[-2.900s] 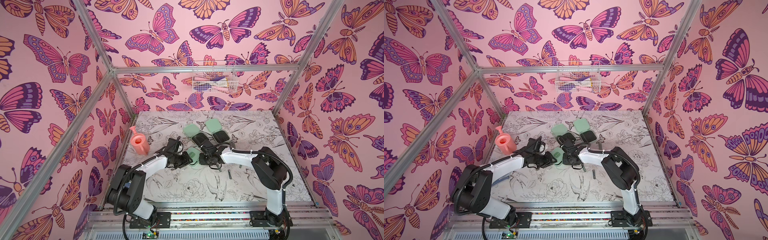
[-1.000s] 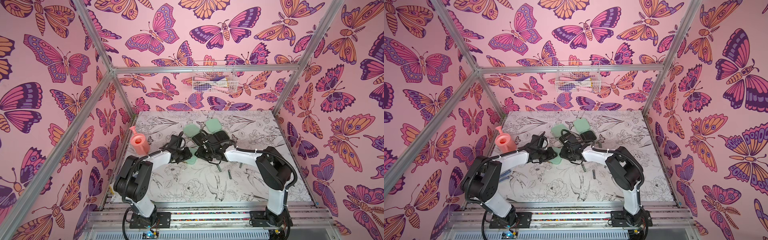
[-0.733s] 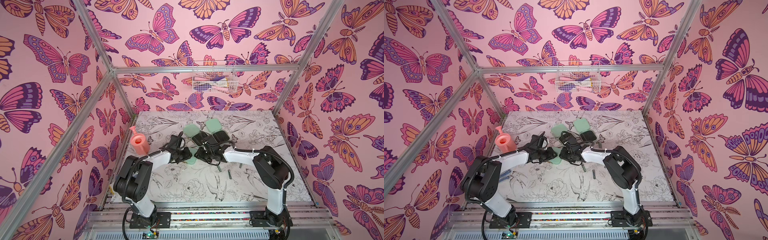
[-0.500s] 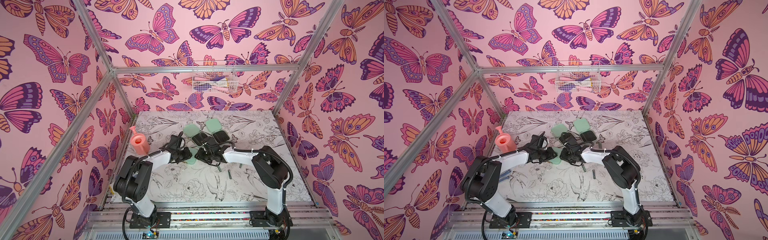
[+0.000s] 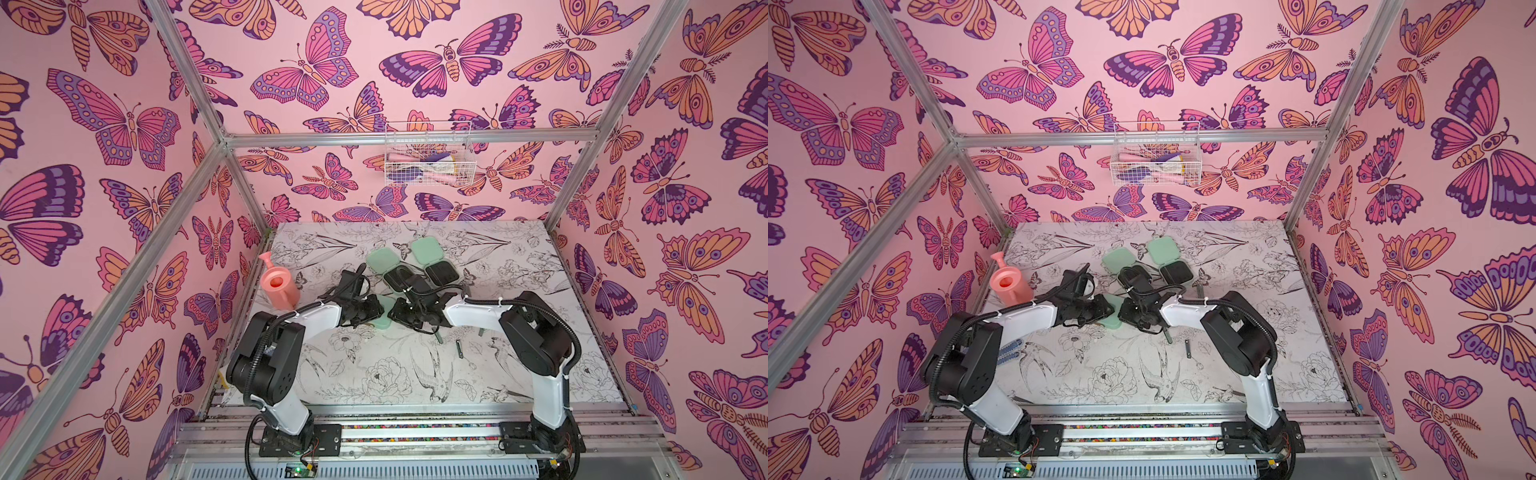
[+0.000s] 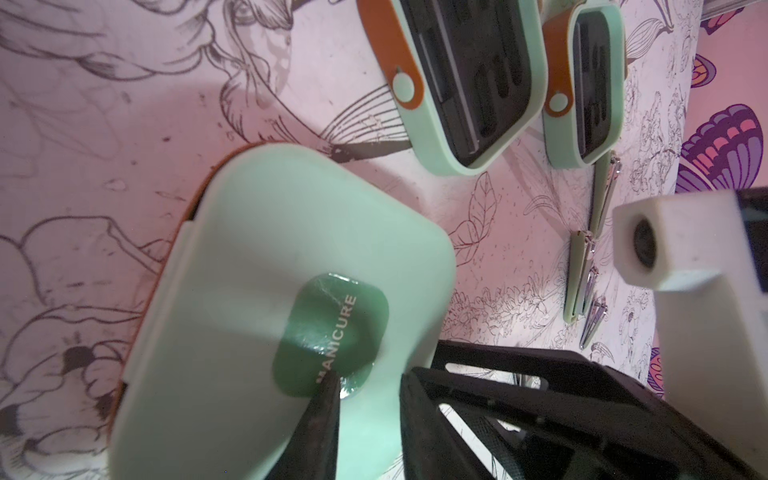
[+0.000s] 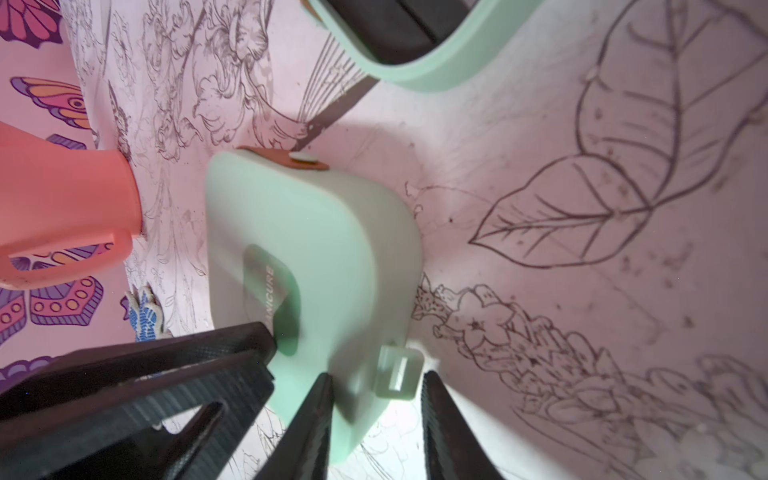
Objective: Organize nail clipper sets
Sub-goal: Close the storage box at the center of the board.
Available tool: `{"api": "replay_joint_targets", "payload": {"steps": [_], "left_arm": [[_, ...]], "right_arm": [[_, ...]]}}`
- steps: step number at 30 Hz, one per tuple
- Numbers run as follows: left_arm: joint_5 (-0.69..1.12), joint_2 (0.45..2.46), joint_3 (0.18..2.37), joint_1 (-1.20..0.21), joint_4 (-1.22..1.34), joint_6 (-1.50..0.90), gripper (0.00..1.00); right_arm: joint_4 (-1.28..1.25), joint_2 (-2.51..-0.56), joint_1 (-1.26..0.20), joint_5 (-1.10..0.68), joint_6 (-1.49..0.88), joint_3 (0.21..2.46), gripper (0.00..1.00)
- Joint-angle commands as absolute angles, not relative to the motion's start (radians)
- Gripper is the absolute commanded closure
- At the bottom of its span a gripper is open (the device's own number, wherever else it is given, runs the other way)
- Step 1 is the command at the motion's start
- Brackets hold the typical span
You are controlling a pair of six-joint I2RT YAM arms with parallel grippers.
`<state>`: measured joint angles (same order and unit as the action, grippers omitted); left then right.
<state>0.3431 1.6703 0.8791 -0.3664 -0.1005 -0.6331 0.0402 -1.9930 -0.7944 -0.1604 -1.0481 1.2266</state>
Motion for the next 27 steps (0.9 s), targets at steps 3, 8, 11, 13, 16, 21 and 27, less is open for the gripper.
{"api": "replay_joint_targets", "payload": {"steps": [3, 8, 11, 13, 16, 21, 27], "left_arm": [[0.272, 1.718, 0.812, -0.358, -0.290, -0.629, 0.71], [0.273, 1.717, 0.810, -0.357, -0.287, -0.631, 0.71], [0.276, 1.715, 0.810, -0.357, -0.285, -0.633, 0.71], [0.275, 1.714, 0.810, -0.358, -0.285, -0.632, 0.71], [0.276, 1.712, 0.810, -0.358, -0.285, -0.632, 0.71], [0.276, 1.716, 0.810, -0.358, -0.285, -0.629, 0.71], [0.278, 1.720, 0.810, -0.357, -0.283, -0.629, 0.71]], "right_arm": [[0.158, -1.916, -0.803, -0.094, -1.003, 1.232, 0.61], [0.150, -1.928, -0.804, -0.125, -0.998, 1.251, 0.64], [0.140, -1.950, -0.806, -0.137, -1.007, 1.265, 0.66], [0.132, -1.965, -0.808, -0.143, -1.012, 1.274, 0.68], [0.132, -1.976, -0.813, -0.146, -1.014, 1.288, 0.70], [0.141, -1.988, -0.816, -0.143, -1.009, 1.307, 0.71], [0.144, -2.004, -0.816, -0.142, -1.011, 1.307, 0.70]]}}
